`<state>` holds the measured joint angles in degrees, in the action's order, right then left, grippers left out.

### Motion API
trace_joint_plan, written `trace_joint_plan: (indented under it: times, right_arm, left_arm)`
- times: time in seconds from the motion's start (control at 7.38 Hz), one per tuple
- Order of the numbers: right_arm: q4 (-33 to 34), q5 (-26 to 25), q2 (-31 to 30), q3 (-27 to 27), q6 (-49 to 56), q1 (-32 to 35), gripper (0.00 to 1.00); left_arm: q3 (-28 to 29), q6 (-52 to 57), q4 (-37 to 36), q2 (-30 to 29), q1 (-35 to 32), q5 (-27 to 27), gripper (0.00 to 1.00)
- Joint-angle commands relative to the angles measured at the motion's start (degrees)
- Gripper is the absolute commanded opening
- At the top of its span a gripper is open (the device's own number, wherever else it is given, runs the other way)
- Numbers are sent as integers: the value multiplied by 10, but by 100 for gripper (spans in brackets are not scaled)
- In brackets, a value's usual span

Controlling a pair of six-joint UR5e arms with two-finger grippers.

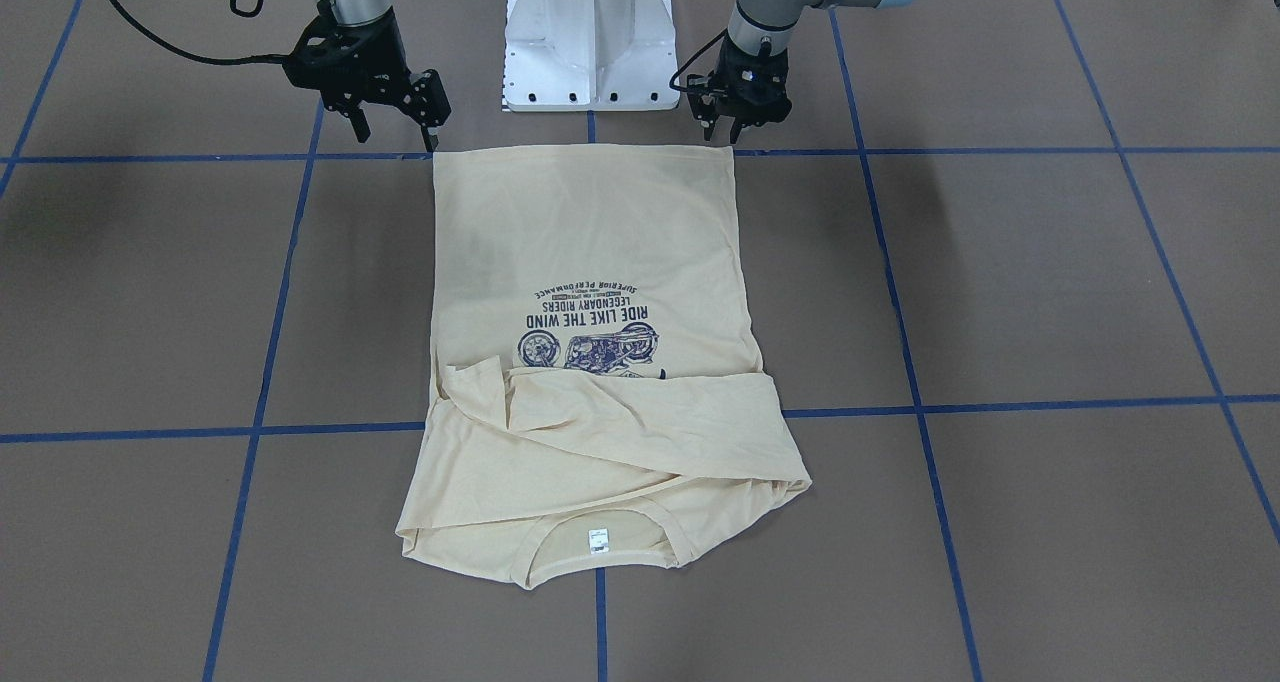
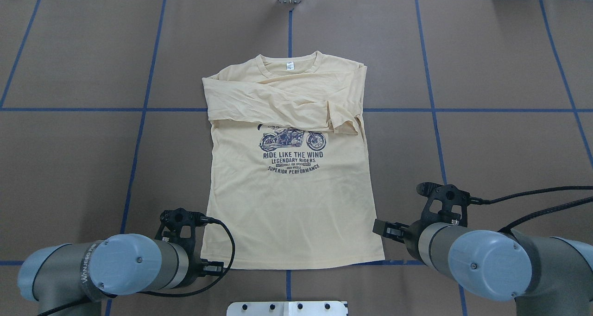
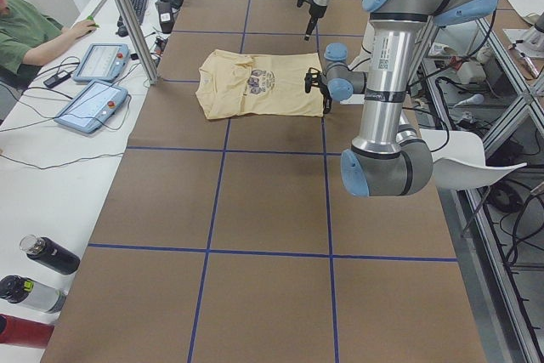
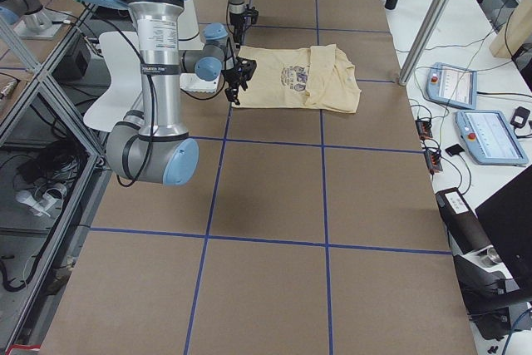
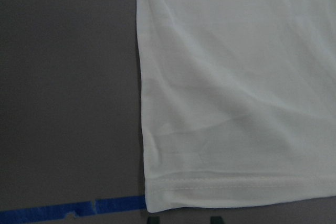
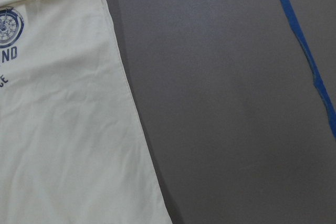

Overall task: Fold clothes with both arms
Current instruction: 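Grasp the hem corners nearest the robot with both grippers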

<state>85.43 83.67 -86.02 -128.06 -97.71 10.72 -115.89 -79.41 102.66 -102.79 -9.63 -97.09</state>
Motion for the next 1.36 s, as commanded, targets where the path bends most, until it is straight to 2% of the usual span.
trace_joint_plan:
  times: [0.0, 0.41, 1.22]
  right_arm:
    - [0, 0, 0, 0, 0, 0, 100]
    - [0, -1, 0, 0, 0, 0, 100]
    - [0, -1, 0, -1, 0, -1, 100]
  left_arm:
    - [6, 4, -1, 0, -2, 2, 43]
    - [6, 22, -5, 0, -20, 1, 42]
    - [23, 22, -1, -4, -14, -2, 41]
